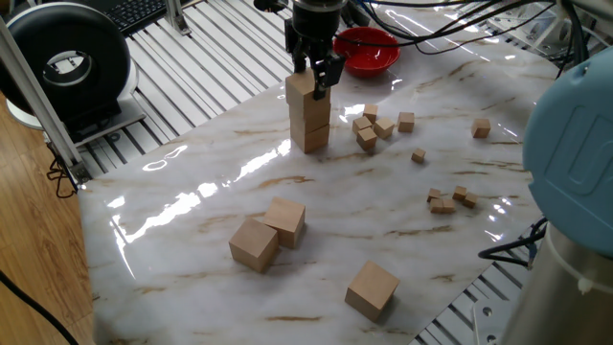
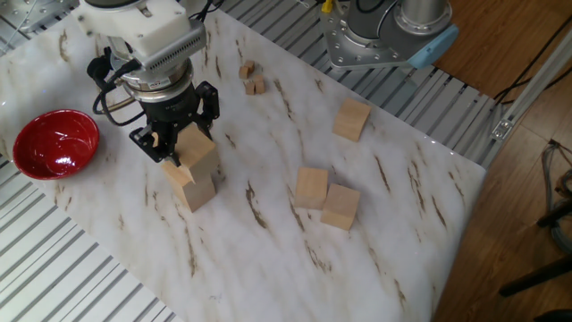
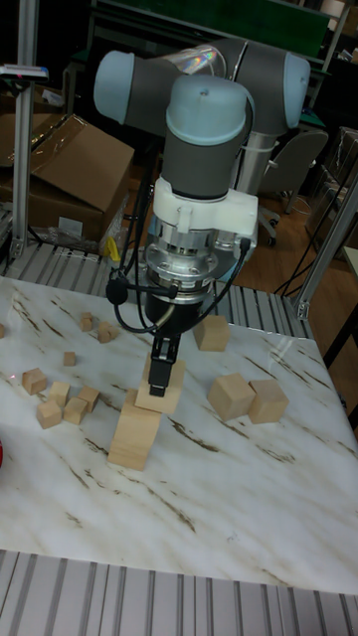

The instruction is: Stack the blocks in a vertical line of five

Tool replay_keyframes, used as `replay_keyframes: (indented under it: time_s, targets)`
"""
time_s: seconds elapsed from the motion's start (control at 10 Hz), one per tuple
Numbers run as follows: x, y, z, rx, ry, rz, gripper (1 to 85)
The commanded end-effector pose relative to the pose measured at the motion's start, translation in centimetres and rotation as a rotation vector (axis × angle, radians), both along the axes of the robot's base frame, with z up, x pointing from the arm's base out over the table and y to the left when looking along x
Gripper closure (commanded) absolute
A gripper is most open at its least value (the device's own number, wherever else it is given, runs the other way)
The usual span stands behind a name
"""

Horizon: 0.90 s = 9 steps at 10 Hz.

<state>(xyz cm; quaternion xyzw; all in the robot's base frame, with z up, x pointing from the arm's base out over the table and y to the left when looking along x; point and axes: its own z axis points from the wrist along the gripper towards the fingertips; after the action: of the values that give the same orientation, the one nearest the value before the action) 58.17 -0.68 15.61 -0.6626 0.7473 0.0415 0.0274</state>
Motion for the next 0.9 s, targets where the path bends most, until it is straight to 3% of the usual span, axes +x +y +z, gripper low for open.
replay_keyframes:
  time_s: [0.0, 0.8]
  targets:
    - [-0.14, -0.38, -0.22, 0.022, -0.013, 0.011, 42.7]
    - [-0.27, -1.13, -0.44, 0.01, -0.018, -0.012, 42.7]
